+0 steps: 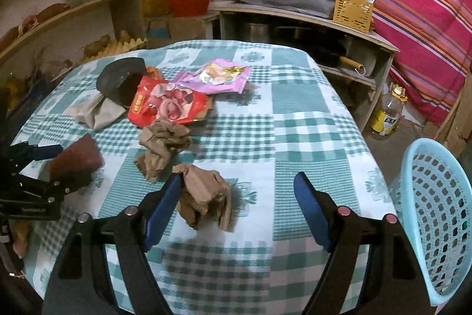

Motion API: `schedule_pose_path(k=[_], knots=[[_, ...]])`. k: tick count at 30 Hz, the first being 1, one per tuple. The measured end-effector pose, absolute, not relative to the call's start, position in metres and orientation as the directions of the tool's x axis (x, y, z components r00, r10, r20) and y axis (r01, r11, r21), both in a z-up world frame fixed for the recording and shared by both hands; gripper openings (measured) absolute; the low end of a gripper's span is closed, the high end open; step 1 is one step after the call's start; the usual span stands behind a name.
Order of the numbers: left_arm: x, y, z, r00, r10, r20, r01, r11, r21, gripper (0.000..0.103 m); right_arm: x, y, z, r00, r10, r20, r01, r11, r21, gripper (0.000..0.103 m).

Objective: Collect trash
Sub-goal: 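Grasp the second red scouring pad with the left tool while the right tool reaches toward a brown cloth, then close the right tool on the brown cloth while the left tool lifts the red pad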

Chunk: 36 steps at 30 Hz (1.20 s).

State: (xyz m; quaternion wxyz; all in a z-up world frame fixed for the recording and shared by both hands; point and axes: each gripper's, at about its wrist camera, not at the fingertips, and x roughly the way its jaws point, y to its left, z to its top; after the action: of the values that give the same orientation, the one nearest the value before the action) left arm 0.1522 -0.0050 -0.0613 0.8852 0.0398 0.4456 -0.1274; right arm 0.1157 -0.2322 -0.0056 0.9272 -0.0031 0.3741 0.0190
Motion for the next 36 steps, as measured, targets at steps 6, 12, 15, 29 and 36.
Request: schedule_pose_path(k=[6, 12, 15, 29, 36], knots=[[0.148, -0.011, -0.059, 0.578, -0.202, -0.79, 0.295, 0.955, -0.028, 0.071, 0.117, -0.22, -0.007, 0.718, 0.028, -0.696, -0.058, 0.998, -0.021, 0.077], [0.139, 0.002, -0.046, 0.617, -0.185, -0.765, 0.254, 0.967, -0.029, 0.071, 0.119, -0.214, -0.009, 0.709, 0.037, -0.705, -0.072, 0.997, -0.02, 0.077], [0.134, 0.014, -0.035, 0.652, -0.161, -0.741, 0.21, 0.977, -0.028, 0.071, 0.12, -0.21, -0.012, 0.702, 0.034, -0.712, -0.078, 0.997, -0.029, 0.077], [0.133, 0.055, -0.018, 0.725, -0.069, -0.685, 0.033, 0.997, -0.066, 0.071, 0.134, -0.202, -0.022, 0.646, 0.046, -0.762, -0.085, 0.996, -0.012, 0.074], [0.133, 0.053, -0.018, 0.726, -0.062, -0.685, 0.029, 0.998, -0.059, 0.071, 0.139, -0.195, -0.026, 0.614, 0.09, -0.784, -0.135, 0.991, 0.008, 0.046]])
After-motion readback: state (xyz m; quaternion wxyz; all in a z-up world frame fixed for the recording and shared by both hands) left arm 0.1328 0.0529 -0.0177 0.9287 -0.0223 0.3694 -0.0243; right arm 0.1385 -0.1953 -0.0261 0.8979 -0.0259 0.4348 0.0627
